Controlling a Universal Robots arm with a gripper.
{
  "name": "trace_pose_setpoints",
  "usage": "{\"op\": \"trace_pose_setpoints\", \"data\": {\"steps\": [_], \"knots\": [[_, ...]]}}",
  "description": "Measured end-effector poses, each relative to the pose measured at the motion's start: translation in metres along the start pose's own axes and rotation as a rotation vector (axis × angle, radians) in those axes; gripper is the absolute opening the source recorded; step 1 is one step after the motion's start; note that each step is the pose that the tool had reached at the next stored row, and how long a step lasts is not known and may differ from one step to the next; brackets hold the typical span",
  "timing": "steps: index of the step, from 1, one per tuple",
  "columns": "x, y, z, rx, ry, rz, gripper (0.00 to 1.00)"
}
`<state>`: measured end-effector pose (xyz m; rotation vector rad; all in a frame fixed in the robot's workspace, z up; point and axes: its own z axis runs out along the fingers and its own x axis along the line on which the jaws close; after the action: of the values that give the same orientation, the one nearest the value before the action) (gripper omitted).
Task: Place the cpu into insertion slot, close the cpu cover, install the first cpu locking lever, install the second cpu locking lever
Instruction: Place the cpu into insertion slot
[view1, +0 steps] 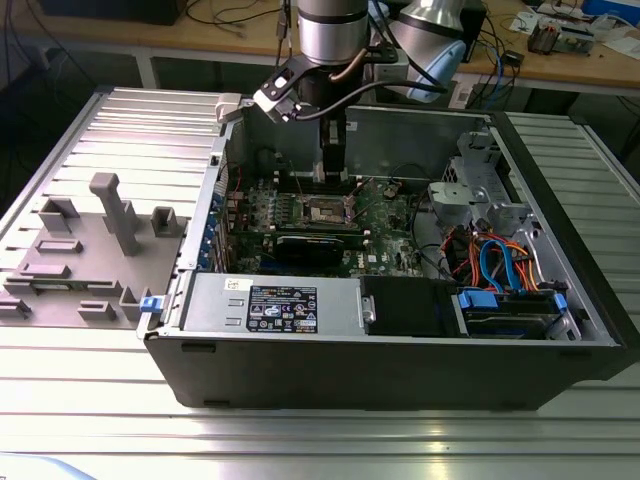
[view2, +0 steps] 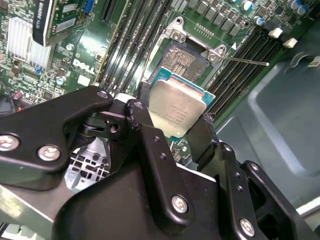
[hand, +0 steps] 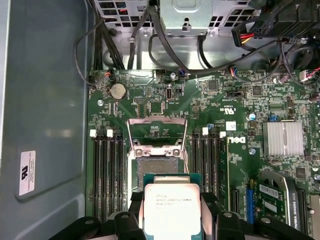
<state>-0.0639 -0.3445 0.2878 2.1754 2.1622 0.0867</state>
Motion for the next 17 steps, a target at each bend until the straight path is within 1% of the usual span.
{"op": "trace_pose_setpoints", "data": {"steps": [17], "knots": [[0.0, -0.0003, 0.0035, -0.0001, 0.0002, 0.0, 0.54]]}}
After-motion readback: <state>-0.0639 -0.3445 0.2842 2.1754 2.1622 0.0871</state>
